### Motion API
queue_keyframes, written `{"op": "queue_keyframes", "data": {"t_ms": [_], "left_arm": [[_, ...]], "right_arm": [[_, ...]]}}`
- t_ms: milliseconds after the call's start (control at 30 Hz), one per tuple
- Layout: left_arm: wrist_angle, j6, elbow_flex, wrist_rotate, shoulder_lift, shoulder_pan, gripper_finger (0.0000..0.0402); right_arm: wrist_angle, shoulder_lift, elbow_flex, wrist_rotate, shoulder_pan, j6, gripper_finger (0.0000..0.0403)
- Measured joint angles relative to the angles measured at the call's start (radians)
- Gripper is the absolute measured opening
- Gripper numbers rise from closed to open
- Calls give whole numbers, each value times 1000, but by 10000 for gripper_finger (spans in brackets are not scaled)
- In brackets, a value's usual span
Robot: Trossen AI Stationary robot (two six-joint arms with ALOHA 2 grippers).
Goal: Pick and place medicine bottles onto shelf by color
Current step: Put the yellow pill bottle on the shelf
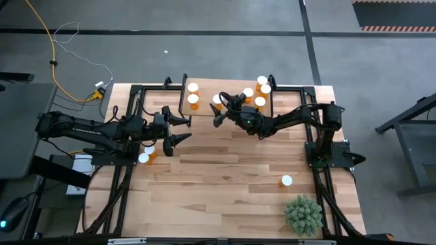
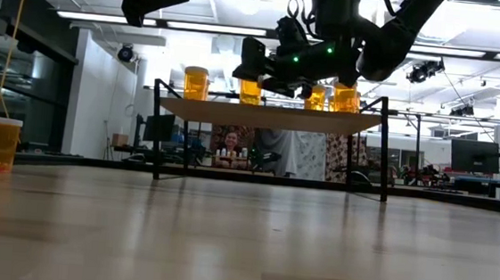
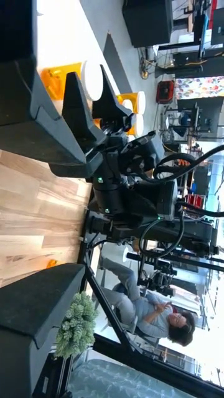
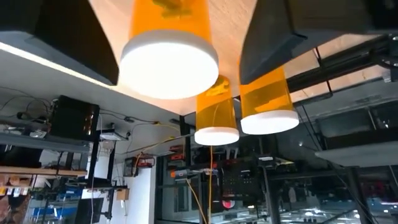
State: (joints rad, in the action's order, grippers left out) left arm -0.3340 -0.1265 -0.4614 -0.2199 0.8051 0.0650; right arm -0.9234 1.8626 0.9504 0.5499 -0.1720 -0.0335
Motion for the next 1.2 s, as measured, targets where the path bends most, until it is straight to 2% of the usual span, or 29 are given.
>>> {"op": "queue_keyframes", "data": {"t_ms": [200, 467, 700, 1067, 1200], "left_arm": [[-1, 0, 0, -1, 0, 0, 262], [-9, 0, 0, -5, 0, 0, 262], [-8, 0, 0, -11, 0, 0, 262], [18, -1, 0, -12, 0, 0, 262], [24, -16, -1, -12, 0, 0, 262]], "right_arm": [[-9, -7, 0, 0, 11, 34, 379], [105, -76, 0, 1, 36, 34, 385], [350, -175, 0, 0, 84, 41, 385], [929, -400, 0, -21, 234, 7, 385], [1010, -439, -16, -23, 314, -23, 385]]}}
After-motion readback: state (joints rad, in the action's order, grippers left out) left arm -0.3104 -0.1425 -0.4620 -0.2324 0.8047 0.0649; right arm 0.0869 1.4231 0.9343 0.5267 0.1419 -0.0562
